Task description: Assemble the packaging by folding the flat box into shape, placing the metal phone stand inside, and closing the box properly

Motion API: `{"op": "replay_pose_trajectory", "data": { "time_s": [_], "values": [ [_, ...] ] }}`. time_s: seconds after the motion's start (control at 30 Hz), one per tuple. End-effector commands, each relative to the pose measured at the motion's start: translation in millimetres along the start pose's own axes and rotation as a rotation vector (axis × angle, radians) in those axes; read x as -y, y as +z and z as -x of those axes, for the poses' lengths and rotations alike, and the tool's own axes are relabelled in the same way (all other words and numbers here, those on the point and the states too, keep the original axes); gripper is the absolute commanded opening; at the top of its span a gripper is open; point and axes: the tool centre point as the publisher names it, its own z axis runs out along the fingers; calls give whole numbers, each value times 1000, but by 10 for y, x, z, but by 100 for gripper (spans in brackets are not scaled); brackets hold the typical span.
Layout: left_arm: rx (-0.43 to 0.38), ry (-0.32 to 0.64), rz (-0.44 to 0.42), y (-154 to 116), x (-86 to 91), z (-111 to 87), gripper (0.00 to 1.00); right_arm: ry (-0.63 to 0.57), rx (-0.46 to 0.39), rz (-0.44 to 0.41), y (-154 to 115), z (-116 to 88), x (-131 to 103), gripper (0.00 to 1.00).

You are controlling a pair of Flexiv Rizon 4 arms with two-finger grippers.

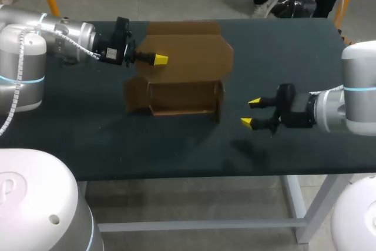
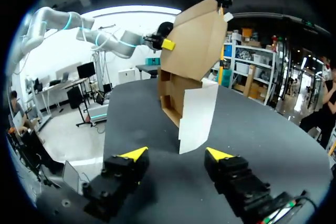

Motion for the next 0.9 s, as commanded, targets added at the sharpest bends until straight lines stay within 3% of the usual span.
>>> {"op": "replay_pose_trajectory", "data": {
  "time_s": [0.03,0.27,0.63,0.9],
  "values": [
    [-3,-1,2,9,-25,10,0,-12,-110,-5,75,88,4,58],
    [-3,-1,2,9,-25,10,0,-41,-148,-16,225,178,6,52],
    [-3,-1,2,9,-25,10,0,-46,-181,-14,500,269,-33,57],
    [-3,-1,2,9,-25,10,0,-39,-186,-5,638,275,-89,54]
  ]
}}
